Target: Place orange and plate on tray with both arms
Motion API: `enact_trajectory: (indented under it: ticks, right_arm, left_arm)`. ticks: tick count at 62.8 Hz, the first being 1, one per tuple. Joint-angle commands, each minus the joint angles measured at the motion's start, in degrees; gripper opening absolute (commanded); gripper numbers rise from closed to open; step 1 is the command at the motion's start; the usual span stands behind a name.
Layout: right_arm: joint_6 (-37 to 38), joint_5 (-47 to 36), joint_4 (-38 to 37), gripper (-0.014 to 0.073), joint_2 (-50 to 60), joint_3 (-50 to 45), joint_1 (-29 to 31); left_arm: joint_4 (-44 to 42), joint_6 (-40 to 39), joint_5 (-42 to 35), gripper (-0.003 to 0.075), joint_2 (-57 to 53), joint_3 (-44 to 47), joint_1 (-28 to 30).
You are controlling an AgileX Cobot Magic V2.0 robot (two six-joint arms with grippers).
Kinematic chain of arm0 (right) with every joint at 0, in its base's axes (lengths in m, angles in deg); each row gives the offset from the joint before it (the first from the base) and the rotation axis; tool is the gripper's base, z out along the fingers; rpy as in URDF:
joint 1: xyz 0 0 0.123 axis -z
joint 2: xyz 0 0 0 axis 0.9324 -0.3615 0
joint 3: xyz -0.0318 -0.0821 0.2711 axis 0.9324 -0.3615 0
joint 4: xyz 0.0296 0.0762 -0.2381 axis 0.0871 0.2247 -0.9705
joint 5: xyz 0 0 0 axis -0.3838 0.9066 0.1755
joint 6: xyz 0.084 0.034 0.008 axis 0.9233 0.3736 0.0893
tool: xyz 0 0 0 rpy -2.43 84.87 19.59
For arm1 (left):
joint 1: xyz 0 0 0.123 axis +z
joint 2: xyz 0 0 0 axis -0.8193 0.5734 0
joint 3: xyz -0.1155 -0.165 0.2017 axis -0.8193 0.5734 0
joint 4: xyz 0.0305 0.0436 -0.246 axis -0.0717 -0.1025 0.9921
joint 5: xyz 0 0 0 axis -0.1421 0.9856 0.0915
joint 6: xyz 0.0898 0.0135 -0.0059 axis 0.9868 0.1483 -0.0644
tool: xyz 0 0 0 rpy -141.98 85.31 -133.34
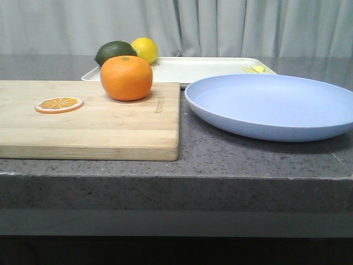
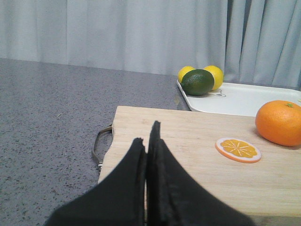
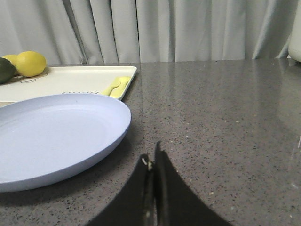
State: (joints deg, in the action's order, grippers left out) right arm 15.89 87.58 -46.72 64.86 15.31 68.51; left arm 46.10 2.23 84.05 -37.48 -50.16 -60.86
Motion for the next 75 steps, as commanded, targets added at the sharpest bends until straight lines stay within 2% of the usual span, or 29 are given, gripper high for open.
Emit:
enact_trajectory:
  ticks: [1, 23, 30, 51, 62, 75]
  right_arm:
    - [0.0, -4.1, -0.9, -0.0118, 1.0, 1.4, 0.3]
    - [0.0, -4.1, -0.9, -0.0118, 1.0, 1.4, 0.3]
    - [0.0, -4.1, -0.9, -0.0118, 1.0, 1.4, 0.3]
    - [0.0, -4.6, -0.9, -0.0118, 1.0, 1.4, 0.3]
    - [0.0, -4.2, -0.9, -0.0118, 1.0, 2.0, 0.3]
    - [0.0, 4.8, -0.9, -0.0118, 0.8, 11.4, 0.3]
  left_arm:
    - [0.1, -0.1, -4.3, -0.002, -1.1, 1.6, -0.4]
    - [0.1, -0.1, -4.3, -0.002, -1.1, 1.6, -0.4]
    - [-3.0, 0.4, -5.2, -0.002, -1.1, 1.6, -0.4]
    - [-3.0, 0.4, -5.5, -0.002, -1.1, 1.6, -0.4]
    - [-0.5, 0.4, -8.6, -0.002, -1.0, 0.1, -0.4]
    - [2.2, 0.4, 2.4, -0.002, 0.2, -12.7, -0.4]
